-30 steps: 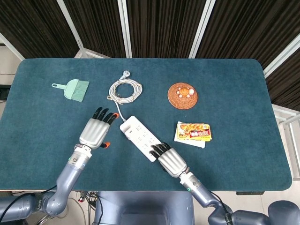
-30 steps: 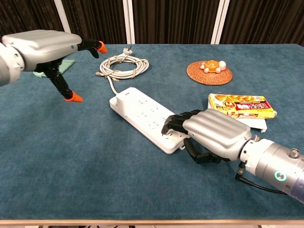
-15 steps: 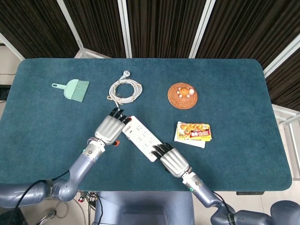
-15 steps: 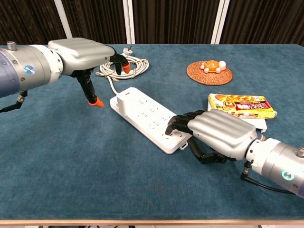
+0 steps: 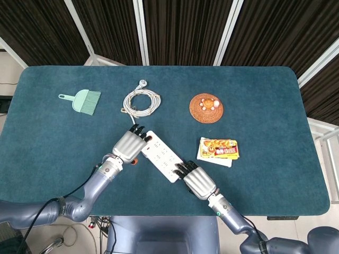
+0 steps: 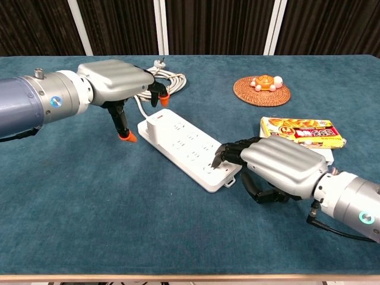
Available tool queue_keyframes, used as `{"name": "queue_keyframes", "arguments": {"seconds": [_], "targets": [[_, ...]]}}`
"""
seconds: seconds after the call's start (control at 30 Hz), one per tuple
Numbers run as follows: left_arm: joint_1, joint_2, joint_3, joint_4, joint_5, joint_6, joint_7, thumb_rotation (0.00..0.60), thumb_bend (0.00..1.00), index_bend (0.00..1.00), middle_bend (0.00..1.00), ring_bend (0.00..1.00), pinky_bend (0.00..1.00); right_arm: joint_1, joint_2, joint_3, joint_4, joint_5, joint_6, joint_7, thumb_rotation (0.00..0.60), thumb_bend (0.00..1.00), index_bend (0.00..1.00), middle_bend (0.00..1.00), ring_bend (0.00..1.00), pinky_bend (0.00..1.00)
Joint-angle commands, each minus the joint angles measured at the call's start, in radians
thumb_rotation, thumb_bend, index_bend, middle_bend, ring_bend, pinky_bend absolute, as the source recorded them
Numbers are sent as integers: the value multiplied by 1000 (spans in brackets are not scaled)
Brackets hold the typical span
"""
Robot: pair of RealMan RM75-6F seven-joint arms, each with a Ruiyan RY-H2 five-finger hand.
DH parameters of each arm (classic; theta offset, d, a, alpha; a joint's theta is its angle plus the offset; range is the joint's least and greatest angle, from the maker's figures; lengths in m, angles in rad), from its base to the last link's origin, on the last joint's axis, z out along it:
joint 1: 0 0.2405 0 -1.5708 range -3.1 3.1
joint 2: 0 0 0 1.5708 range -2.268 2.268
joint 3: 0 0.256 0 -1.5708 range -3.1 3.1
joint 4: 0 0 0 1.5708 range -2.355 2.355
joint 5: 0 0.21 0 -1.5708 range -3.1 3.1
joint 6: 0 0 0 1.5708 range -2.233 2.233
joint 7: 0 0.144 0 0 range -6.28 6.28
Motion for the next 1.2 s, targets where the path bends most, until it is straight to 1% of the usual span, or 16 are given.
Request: {"name": "queue_keyframes", "arguments": {"seconds": [0.03,0.4,0.67,1.0,1.2], "targets": [[-13,-10,14,23,17,-10,-8,600,77,291,306,93,116,1,-1,-3,-1,1,0,-2,600,887,247,216,200,218],[-27,-53,26,68,26,-3,-37,600,78,294,309,97,124,2,-4,-9,6,11,-3,-1,600,887,250,218,201,218],[-35,-73,33,94,32,2,-45,600,171,318,336,119,150,2,-6,-15,13,12,-3,7,600,886,250,218,201,218],[-39,-113,43,144,38,4,-62,600,173,328,346,122,156,3,-2,-16,15,11,4,17,600,887,252,220,202,218],[-40,-135,44,166,46,12,-72,600,183,365,395,145,173,2,3,-17,16,15,4,21,600,887,252,220,203,218]]}}
